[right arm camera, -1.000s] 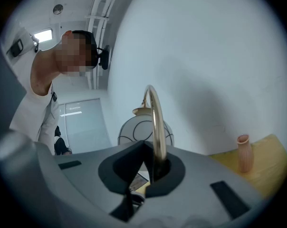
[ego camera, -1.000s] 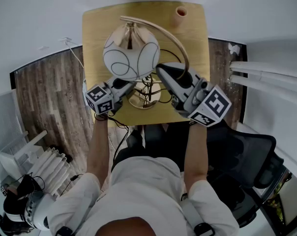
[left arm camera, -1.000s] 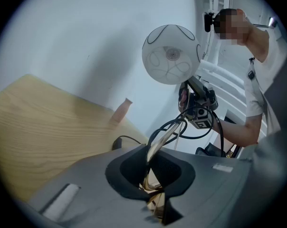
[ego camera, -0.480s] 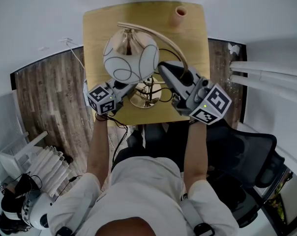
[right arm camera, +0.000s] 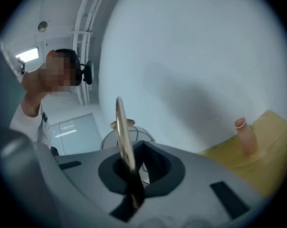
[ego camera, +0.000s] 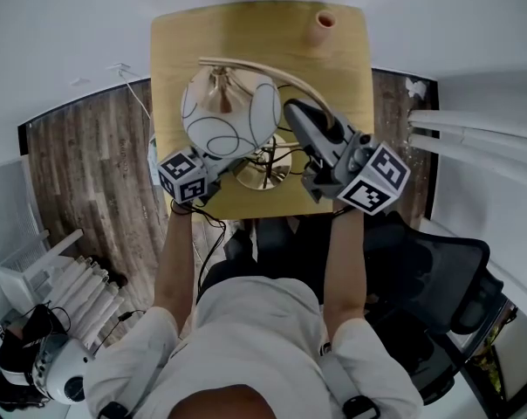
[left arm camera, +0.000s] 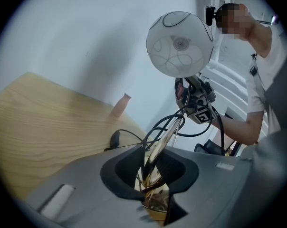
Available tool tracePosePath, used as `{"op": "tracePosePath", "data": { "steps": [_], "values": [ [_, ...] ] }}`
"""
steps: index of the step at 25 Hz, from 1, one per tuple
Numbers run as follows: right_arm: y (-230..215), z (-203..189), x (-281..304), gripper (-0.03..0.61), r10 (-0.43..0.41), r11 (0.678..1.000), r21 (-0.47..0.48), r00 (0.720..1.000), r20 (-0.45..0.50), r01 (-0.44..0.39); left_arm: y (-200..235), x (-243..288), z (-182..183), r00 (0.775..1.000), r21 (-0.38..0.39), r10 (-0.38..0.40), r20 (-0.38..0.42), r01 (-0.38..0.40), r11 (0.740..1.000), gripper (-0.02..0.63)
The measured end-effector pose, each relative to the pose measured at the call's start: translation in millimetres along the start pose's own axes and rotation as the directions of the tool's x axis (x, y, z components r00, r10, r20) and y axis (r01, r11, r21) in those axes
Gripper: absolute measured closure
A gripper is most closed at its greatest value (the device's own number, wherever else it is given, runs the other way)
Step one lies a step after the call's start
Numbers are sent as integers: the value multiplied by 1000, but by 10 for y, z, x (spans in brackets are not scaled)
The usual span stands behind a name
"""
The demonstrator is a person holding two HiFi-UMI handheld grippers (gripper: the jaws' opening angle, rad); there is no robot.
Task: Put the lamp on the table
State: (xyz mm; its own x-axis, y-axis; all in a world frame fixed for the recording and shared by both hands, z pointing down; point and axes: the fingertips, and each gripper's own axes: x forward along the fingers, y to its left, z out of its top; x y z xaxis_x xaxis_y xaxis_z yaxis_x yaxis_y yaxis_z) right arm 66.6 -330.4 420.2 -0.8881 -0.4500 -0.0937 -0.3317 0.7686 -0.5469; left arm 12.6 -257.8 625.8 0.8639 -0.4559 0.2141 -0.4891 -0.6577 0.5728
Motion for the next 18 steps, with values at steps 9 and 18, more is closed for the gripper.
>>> {"op": "tracePosePath", "data": {
  "steps": [9, 18],
  "values": [
    [-73, 35, -15, 580, -36, 998, 58, 999, 34, 34, -25, -26, 6, 1000, -16, 1, 12, -1, 1000, 440],
    [-103, 32, -20, 580, -53, 996, 68, 998, 36, 51, -79, -73, 35, 1000, -10, 11, 26, -10, 1000, 377]
  ]
}}
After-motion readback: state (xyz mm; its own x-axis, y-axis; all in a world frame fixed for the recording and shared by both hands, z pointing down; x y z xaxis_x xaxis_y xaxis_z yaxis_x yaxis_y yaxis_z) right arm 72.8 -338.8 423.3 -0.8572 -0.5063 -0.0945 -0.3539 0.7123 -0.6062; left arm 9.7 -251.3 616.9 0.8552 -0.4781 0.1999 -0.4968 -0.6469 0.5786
